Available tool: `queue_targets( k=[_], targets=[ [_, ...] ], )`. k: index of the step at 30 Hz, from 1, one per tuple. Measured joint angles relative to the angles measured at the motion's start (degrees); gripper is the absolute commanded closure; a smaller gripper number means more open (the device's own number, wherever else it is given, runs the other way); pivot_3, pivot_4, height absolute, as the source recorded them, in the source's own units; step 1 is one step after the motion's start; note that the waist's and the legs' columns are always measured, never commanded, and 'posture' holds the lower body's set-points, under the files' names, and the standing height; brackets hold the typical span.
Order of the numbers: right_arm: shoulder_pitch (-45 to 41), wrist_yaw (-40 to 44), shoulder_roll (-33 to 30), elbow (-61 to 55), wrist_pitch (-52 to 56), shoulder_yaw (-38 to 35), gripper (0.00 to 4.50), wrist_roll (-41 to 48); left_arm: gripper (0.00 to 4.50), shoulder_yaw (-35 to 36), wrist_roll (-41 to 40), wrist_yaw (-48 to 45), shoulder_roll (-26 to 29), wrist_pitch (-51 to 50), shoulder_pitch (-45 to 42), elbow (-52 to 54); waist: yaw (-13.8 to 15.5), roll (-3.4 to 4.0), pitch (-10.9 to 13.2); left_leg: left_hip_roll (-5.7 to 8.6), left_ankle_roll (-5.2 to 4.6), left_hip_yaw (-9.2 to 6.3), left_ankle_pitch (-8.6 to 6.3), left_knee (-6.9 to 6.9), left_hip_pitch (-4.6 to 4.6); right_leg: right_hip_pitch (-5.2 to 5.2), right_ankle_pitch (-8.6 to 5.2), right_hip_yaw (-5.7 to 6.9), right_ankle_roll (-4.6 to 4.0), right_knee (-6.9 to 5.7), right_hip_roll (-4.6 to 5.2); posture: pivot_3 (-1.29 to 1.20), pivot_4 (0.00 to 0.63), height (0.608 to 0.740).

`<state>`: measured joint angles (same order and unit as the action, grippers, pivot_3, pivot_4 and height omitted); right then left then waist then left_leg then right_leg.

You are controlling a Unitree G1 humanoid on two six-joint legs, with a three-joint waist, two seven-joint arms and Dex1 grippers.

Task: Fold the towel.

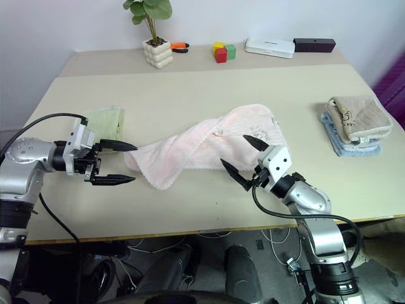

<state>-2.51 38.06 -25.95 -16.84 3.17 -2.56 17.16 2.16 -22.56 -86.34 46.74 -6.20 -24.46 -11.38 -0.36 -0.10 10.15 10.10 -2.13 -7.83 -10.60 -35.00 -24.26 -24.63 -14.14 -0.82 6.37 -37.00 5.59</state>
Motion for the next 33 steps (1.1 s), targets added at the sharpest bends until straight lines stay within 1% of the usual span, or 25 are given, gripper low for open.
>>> queue_targets(
  k=[4, 8, 9, 12, 15, 17, 21, 25, 30, 33],
  targets=[
    [-0.98, 0.46, 0.02, 1.74, -0.1, 0.02, 0.02, -0.07, 0.0, 0.15, -0.47, 0.35, 0.21, -0.39, 2.29, 1.61, -0.15, 0.01, 0.01, 0.0, 0.0, 0.0, 0.0, 0.03, 0.0, 0.01, 0.0, 0.0, 0.0, -0.01, 0.0, 0.0, 0.15, 0.74],
    [-1.66, 1.83, -0.55, 1.66, 0.32, 0.0, 0.02, 0.47, 0.0, 0.12, -0.46, 0.63, 0.2, 0.27, 2.62, 3.15, -0.02, 0.01, 0.01, -0.01, 0.0, 0.0, 0.0, 0.0, 0.0, 0.03, -0.01, 0.0, -0.01, 0.01, 0.01, 0.0, 0.15, 0.74],
    [-1.68, 2.3, -1.26, 1.61, 0.36, -0.1, 0.02, 0.76, 0.0, -0.09, -0.43, 0.68, -0.14, 0.56, 2.5, 3.37, 0.12, 0.02, 0.01, -0.01, 0.0, 0.0, 0.0, -0.01, 0.0, 0.03, 0.0, 0.0, -0.01, 0.02, 0.01, 0.0, 0.15, 0.74],
    [-1.55, 4.11, -4.69, 1.05, 1.47, -2.34, 0.02, 2.31, 0.0, -2.83, 0.29, 0.96, -3.63, 2.42, 1.51, 4.04, 1.08, 0.02, 0.02, 0.0, -0.01, 0.01, -0.01, -0.07, 0.0, 0.07, -0.01, 0.01, -0.01, 0.06, 0.02, 0.0, 0.15, 0.74],
    [2.37, 6.26, -8.76, -2.09, 2.98, -5.38, 0.02, 4.36, 0.0, -6.58, 2.79, 1.4, -7.16, 5.83, -0.55, 3.3, 1.73, -0.02, 0.03, -0.01, -0.02, 0.01, -0.01, -0.09, -0.04, 0.1, -0.01, 0.04, 0.0, 0.06, 0.05, 0.0, 0.15, 0.74],
    [4.93, 7.4, -11.53, -4.2, 4.9, -7.93, 0.02, 5.67, 0.0, -9.26, 5.87, 0.58, -8.45, 11.14, -3.43, 1.28, 1.96, -0.01, 0.03, -0.01, -0.02, 0.06, 0.0, -0.1, -0.06, 0.1, -0.01, 0.02, -0.01, 0.07, 0.1, 0.0, 0.15, 0.74],
    [5.4, 8.58, -13.69, -5.96, 7.44, -10.38, 0.02, 8.25, 0.0, -11.59, 7.77, -0.59, -8.76, 14.25, -5.07, -0.11, 0.93, -0.01, 0.02, -0.02, -0.03, 0.07, -0.01, -0.06, -0.05, 0.07, -0.02, 0.01, -0.02, 0.08, 0.08, 0.0, 0.15, 0.74],
    [4.95, 9.71, -14.33, -5.0, 7.52, -10.93, 0.02, 8.27, 0.0, -13.1, 10.7, -0.39, -9.18, 18.75, -5.8, -2.57, 1.02, -0.01, 0.03, -0.02, -0.06, 0.07, -0.02, -0.07, -0.06, 0.07, -0.02, 0.02, -0.01, 0.1, 0.09, 0.0, 0.15, 0.74],
    [3.2, 9.32, -13.92, -4.84, 7.53, -10.92, 0.02, 8.29, 0.0, -15.06, 13.16, -0.53, -9.17, 21.75, -5.91, -3.87, 1.13, -0.01, 0.03, -0.02, -0.06, 0.07, -0.02, -0.12, -0.08, 0.08, -0.01, 0.02, -0.01, 0.11, 0.09, 0.0, 0.15, 0.74],
    [2.73, 9.29, -13.86, -3.8, 6.88, -10.68, 0.02, 7.52, 0.0, -15.57, 15.57, 0.88, -9.24, 24.48, -7.83, -6.6, 1.25, -0.02, 0.03, -0.02, -0.06, 0.07, -0.02, -0.15, -0.08, 0.11, -0.01, 0.03, -0.01, 0.13, 0.09, 0.0, 0.15, 0.74]
  ],
)
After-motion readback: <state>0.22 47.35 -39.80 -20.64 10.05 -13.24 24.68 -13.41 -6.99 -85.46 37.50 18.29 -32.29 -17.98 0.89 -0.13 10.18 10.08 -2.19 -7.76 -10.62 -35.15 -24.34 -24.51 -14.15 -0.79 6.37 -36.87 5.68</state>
